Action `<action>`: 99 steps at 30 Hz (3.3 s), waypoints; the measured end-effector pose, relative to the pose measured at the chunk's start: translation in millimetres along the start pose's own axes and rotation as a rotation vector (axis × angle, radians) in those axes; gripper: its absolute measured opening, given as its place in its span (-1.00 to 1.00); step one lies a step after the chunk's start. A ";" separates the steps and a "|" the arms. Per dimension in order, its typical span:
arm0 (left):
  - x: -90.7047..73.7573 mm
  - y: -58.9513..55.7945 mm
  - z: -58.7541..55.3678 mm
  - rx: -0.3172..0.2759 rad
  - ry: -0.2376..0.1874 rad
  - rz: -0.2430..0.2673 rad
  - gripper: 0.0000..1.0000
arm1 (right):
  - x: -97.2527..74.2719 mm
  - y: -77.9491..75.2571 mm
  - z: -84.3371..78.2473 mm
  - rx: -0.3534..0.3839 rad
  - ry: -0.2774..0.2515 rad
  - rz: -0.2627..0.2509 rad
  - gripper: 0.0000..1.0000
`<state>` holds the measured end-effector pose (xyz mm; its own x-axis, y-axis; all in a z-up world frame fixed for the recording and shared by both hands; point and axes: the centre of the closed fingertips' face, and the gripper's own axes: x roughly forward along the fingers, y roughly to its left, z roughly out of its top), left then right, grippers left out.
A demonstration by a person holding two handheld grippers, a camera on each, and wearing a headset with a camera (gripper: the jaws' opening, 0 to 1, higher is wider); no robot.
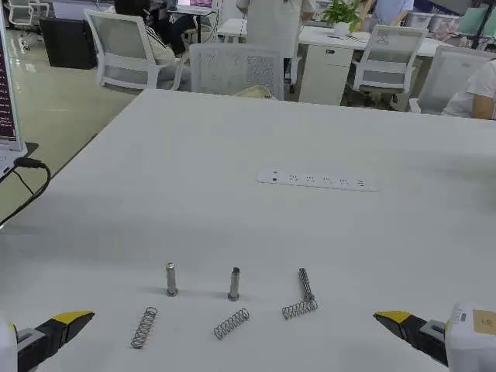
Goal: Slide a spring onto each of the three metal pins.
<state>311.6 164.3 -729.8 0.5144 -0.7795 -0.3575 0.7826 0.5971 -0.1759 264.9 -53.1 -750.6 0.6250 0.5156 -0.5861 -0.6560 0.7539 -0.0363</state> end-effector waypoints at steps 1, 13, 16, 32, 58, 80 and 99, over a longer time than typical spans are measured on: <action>0.7 -0.5 -1.5 -0.001 0.006 -0.002 0.95 | 1.1 -0.6 -1.1 0.005 0.001 0.003 0.73; -0.7 1.2 -5.1 -0.003 0.020 0.007 0.91 | 5.4 2.0 -3.8 0.010 0.012 0.024 0.72; -1.2 1.2 -4.7 -0.004 0.016 0.009 0.92 | 4.2 2.4 -4.4 0.007 0.015 0.021 0.71; 2.4 -1.4 0.6 -0.004 -0.007 -0.009 0.93 | 1.0 -2.3 -6.7 0.000 0.029 -0.001 0.70; 4.7 -3.6 2.1 0.023 0.030 -0.026 0.91 | -1.4 -2.2 -8.5 0.019 0.025 -0.002 0.62; -0.6 -4.5 0.1 -0.001 0.007 -0.014 0.90 | -0.3 -2.0 -10.1 0.008 0.065 0.021 0.52; -2.0 -3.7 7.6 0.016 -0.002 -0.031 0.89 | -9.4 -28.1 25.5 -0.009 0.067 -0.014 0.22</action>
<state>310.3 162.2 -721.4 0.4901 -0.7980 -0.3506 0.8038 0.5694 -0.1724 288.2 -68.8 -723.5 0.6047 0.4764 -0.6383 -0.6512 0.7572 -0.0517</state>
